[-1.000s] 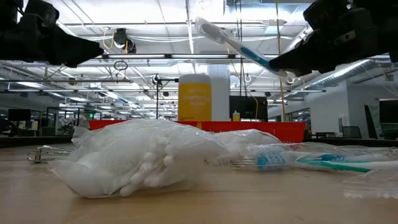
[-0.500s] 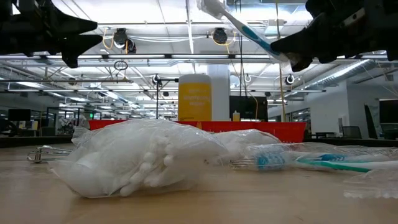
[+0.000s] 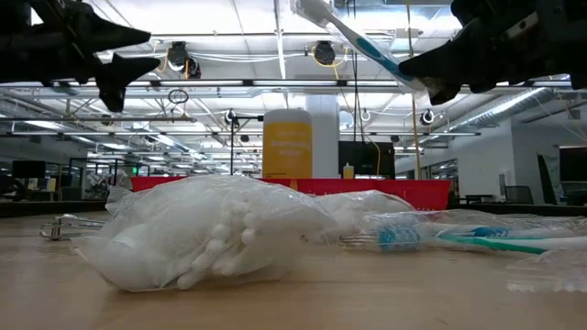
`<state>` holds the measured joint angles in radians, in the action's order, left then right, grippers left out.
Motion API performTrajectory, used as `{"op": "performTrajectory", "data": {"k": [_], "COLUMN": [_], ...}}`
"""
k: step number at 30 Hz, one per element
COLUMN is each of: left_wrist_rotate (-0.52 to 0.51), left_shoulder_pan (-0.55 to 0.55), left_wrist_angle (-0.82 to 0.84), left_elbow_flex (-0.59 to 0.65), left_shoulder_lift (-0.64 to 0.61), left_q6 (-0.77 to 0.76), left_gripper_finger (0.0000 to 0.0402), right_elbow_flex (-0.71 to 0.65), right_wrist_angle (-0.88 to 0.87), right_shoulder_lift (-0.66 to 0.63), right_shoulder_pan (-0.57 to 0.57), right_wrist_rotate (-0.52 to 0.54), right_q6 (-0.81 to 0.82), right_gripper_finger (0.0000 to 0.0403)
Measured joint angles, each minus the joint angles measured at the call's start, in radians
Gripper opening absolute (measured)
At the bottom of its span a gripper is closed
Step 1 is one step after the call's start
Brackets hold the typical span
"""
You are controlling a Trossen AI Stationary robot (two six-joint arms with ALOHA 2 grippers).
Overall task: Pick & Place Travel size toiletries
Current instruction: Put the blue toothbrush in the left red basket
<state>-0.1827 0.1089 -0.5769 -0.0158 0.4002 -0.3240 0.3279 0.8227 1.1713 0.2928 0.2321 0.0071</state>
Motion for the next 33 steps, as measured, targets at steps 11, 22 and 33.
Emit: {"op": "performTrajectory", "data": {"k": [11,22,33], "left_wrist_rotate": [0.016,0.022,0.033], "left_shoulder_pan": [0.146,0.127,0.080], "left_wrist_angle": [-0.421,-0.421,-0.419], "left_elbow_flex": [-0.211,-0.763,-0.985], "left_shoulder_lift": [0.714,1.214,1.364], "left_q6": [0.395,0.663,0.601], "left_gripper_finger": [0.0186,0.0186,0.0186], "right_elbow_flex": [0.000,0.000,0.000], "right_wrist_angle": [0.085,0.274,0.325], "right_shoulder_lift": [0.000,0.000,0.000], "right_shoulder_pan": [0.000,0.000,0.000], "right_wrist_rotate": [0.002,0.001,-0.001], "right_q6": [-0.030,-0.106,-0.153], "right_gripper_finger": [0.0012,0.0012,0.0012]}}
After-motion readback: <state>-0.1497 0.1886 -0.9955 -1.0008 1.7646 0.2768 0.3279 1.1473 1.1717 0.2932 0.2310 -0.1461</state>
